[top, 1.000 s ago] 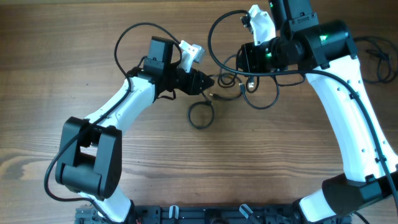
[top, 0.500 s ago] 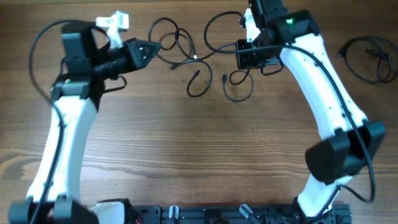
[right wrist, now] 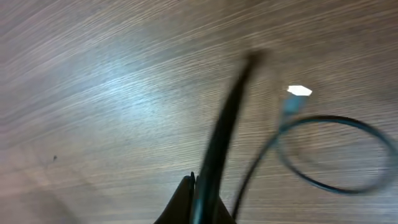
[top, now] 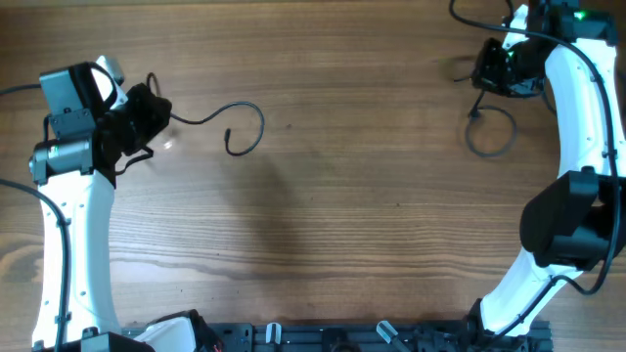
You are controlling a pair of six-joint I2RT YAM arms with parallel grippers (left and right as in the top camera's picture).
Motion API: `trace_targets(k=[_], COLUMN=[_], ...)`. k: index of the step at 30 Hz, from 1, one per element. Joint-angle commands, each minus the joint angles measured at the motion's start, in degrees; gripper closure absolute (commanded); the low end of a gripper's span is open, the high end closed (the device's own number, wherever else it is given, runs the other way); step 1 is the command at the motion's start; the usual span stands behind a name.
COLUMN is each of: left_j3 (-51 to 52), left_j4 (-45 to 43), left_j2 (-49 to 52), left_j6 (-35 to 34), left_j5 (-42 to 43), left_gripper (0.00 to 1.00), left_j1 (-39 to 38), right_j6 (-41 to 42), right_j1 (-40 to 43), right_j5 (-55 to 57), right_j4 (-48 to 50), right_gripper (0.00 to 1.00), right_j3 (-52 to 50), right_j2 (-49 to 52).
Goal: Untangle cables
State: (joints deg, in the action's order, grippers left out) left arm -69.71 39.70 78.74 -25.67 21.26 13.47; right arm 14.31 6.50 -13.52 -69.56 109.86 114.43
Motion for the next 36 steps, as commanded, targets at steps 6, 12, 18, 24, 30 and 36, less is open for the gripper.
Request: trace_targets(k=[6, 12, 18, 24, 30, 36], left_j3=[0.1, 0.2, 0.2, 0.4, 0.4, 0.4], left_j4=[2.4, 2.2, 2.1, 2.2, 2.6, 2.8], left_j2=[-0.2, -0.1, 0.0, 0.0, 0.0, 0.0], left_j6=[0.4, 0.3, 0.3, -0.3, -0.3, -0.3], left_j5=[-2.3, -3.4, -3.4, -3.6, -3.6, -3.9], left_gripper=[0.96, 0.96, 0.96, 0.96, 0.96, 0.84], left_j1=[-8.3, -20.9, -26.6, -28.0, -28.0, -28.0], right_j6=[-3.8, 4.9, 21.1, 44.5, 50.6, 44.3], right_j1=[0.6, 9.2, 27.6, 35.3, 35.9, 35.7], right_j5=[-14.6, -8.3, -1.6, 15.9, 20.1, 8.7], right_j4=[2.4, 3.9, 3.9, 1.4, 8.0, 11.6], right_gripper=[0.96, 0.96, 0.96, 0.96, 0.82, 0.00], right_j3=[0.5, 0.5, 0.5, -3.2, -8.8, -8.9], right_j2=[-2.4, -15.9, -25.0, -22.4, -16.0, -9.9])
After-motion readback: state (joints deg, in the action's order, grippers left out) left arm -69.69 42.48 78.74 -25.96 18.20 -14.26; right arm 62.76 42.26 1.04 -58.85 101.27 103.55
